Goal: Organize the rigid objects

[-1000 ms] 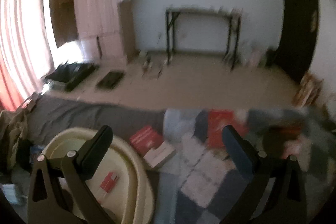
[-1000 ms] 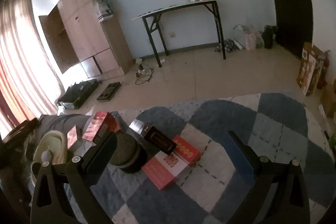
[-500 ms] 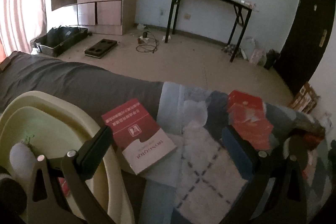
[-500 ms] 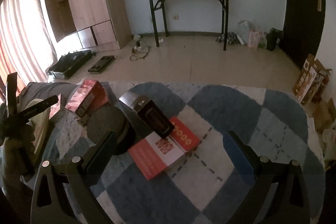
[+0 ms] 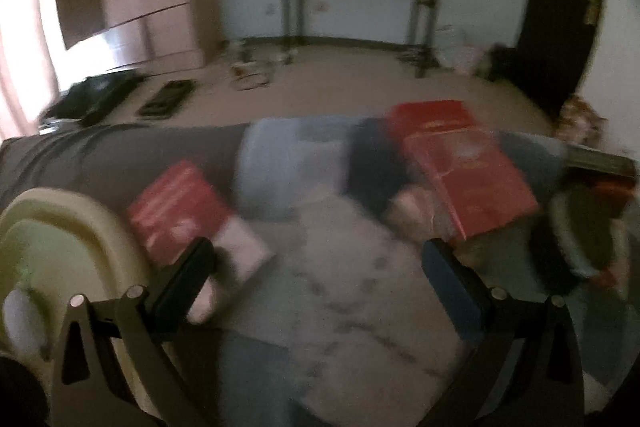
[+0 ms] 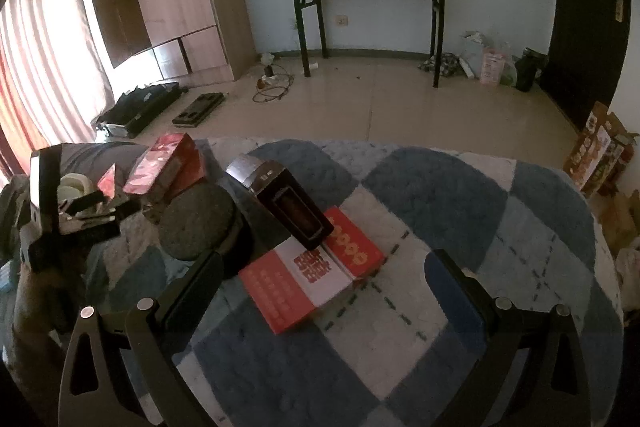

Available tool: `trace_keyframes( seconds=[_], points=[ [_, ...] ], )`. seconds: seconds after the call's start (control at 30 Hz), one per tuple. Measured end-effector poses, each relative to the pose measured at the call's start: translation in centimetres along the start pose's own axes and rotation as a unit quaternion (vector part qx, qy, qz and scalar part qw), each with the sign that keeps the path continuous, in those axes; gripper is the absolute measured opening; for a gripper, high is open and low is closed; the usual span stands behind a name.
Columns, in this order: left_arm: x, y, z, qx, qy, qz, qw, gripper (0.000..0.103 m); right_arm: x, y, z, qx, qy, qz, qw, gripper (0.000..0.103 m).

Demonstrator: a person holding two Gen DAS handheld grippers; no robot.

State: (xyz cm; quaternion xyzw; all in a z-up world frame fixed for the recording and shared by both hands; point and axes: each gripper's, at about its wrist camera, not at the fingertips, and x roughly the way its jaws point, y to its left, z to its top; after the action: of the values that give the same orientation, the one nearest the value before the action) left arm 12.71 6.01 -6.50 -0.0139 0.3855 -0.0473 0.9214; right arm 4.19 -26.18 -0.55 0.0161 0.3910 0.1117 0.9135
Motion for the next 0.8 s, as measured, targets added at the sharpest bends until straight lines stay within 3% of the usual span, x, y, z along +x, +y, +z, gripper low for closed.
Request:
trace_keyframes(
  seconds=[0.1, 0.3, 0.4, 0.47, 0.57, 0.67, 0.73, 0.8],
  points=[
    [-0.6, -0.2, 0.5, -0.017, -0.002, -0.013, 0.9998, 0.102, 0.0, -0.2, -0.1, 0.005, 0.001, -0.001, 1.000, 0.103],
    [-2.3, 3.2, 1.4, -0.059, -0.030, 0.000, 0.9978, 0.103, 0.4, -0.2, 0.0, 0.008, 0.002, 0.002, 1.000, 0.103],
    [-2.8, 4.2, 1.7, -0.082, -0.010, -0.047, 0.9955, 0.103, 0.6, -0.4, -0.1, 0.016, 0.000, 0.009, 1.000, 0.103],
    [-4.3, 2.8, 2.3, -0.064, -0.017, -0.067, 0.9955, 0.103, 0.6, -0.5, -0.2, 0.017, -0.002, 0.014, 1.000, 0.103],
    [-6.5, -1.8, 3.7, -0.004, -0.035, -0.063, 0.9974, 0.103, 0.1, -0.8, -0.3, 0.006, -0.020, 0.030, 0.999, 0.103],
    [-4.8, -5.2, 6.5, 0.012, 0.003, -0.064, 0.9979, 0.103, 0.1, -1.1, -0.7, 0.001, -0.032, 0.047, 0.998, 0.103],
    [-2.6, -5.8, 7.3, -0.018, 0.032, -0.068, 0.9970, 0.103, 0.7, -0.9, -1.1, -0.012, -0.014, 0.039, 0.999, 0.103],
    [-0.3, -5.6, 7.1, -0.054, 0.056, -0.047, 0.9959, 0.103, 1.2, -0.2, -1.5, -0.045, -0.004, 0.026, 0.999, 0.103]
  ],
)
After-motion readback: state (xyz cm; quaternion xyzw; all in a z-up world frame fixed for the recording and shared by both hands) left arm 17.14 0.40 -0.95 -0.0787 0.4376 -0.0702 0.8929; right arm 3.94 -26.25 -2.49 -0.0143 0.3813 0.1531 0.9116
